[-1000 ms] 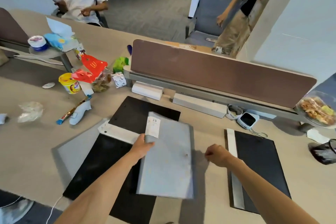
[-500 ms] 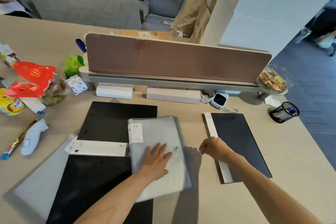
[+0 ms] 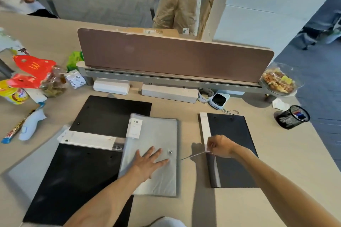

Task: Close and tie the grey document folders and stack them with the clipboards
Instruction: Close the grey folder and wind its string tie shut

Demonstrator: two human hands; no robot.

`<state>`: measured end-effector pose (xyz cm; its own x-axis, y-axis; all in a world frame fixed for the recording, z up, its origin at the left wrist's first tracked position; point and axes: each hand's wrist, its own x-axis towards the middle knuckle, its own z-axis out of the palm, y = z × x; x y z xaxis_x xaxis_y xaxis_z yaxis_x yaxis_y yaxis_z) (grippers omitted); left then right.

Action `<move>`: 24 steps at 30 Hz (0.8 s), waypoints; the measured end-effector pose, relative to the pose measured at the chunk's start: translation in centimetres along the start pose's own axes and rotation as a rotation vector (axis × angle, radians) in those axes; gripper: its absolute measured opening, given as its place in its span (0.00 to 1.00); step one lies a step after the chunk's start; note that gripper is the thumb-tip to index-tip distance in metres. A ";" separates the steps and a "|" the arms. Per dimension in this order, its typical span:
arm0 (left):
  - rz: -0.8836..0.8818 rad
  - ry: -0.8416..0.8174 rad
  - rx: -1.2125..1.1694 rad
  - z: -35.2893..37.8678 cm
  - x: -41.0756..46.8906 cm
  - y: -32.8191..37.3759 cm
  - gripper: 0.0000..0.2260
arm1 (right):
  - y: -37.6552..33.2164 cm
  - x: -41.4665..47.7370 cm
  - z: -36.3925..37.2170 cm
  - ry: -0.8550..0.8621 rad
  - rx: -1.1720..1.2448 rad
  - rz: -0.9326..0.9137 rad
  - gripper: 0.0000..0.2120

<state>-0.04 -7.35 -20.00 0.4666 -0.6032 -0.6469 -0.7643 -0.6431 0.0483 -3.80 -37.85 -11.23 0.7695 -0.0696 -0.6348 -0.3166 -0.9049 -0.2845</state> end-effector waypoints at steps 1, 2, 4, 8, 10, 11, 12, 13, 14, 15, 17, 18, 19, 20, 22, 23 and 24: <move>-0.011 -0.006 -0.007 -0.1 0.1 0.1 0.42 | 1.0 -0.1 -0.3 0.000 0.012 -0.003 0.05; -0.018 -0.008 -0.018 -0.1 0.1 0.2 0.42 | 2.1 -0.1 -0.4 -0.004 0.045 0.000 0.05; -0.021 0.004 -0.025 -0.5 0.0 0.6 0.41 | 3.6 -0.1 -0.3 -0.026 0.155 -0.005 0.03; 0.016 0.029 -0.026 -1.2 0.2 3.2 0.35 | 3.8 0.3 0.1 -0.113 0.347 -0.063 0.05; 0.012 0.054 -0.057 -1.1 0.7 4.2 0.34 | 3.0 0.4 0.1 -0.166 0.440 -0.103 0.05; 0.009 0.062 -0.071 -1.0 1.0 4.5 0.34 | 2.6 0.5 0.0 -0.186 0.482 -0.121 0.04; 0.009 0.062 -0.083 -0.9 1.2 4.7 0.33 | 2.3 0.6 -0.1 -0.206 0.533 -0.135 0.05; 0.007 0.064 -0.097 -0.7 1.3 4.9 0.33 | 2.0 0.7 -0.1 -0.220 0.569 -0.147 0.05; -0.001 0.078 -0.113 -0.5 1.5 5.0 0.32 | 1.6 0.8 -0.1 -0.234 0.601 -0.159 0.06; -0.013 0.100 -0.129 -0.2 1.6 5.1 0.31 | 1.1 1.0 0.1 -0.242 0.611 -0.170 0.07; -0.035 0.127 -0.161 0.3 1.7 5.3 0.30 | 0.0 1.6 0.8 -0.252 0.586 -0.190 0.07; -0.041 0.132 -0.182 0.5 1.7 5.4 0.30 | -0.7 2.0 1.2 -0.259 0.553 -0.205 0.07; -0.046 0.142 -0.202 0.9 1.7 5.4 0.31 | -1.3 2.4 1.7 -0.268 0.516 -0.219 0.08; -0.055 0.161 -0.220 1.2 1.8 5.4 0.32 | -2.1 2.8 2.2 -0.275 0.482 -0.229 0.09; -0.078 0.201 -0.252 1.7 1.8 5.3 0.33 | -3.4 3.9 3.2 -0.281 0.400 -0.241 0.11; -0.093 0.219 -0.270 2.0 1.9 5.1 0.34 | -4.1 4.5 3.8 -0.288 0.346 -0.247 0.11; -0.106 0.231 -0.283 2.1 1.9 4.9 0.34 | -4.7 5.1 4.4 -0.297 0.290 -0.260 0.08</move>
<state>-3.90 -10.65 -22.59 0.6492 -0.5963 -0.4722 -0.5683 -0.7929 0.2198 -0.83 -32.13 -16.32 0.6657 0.3038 -0.6816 -0.3086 -0.7195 -0.6221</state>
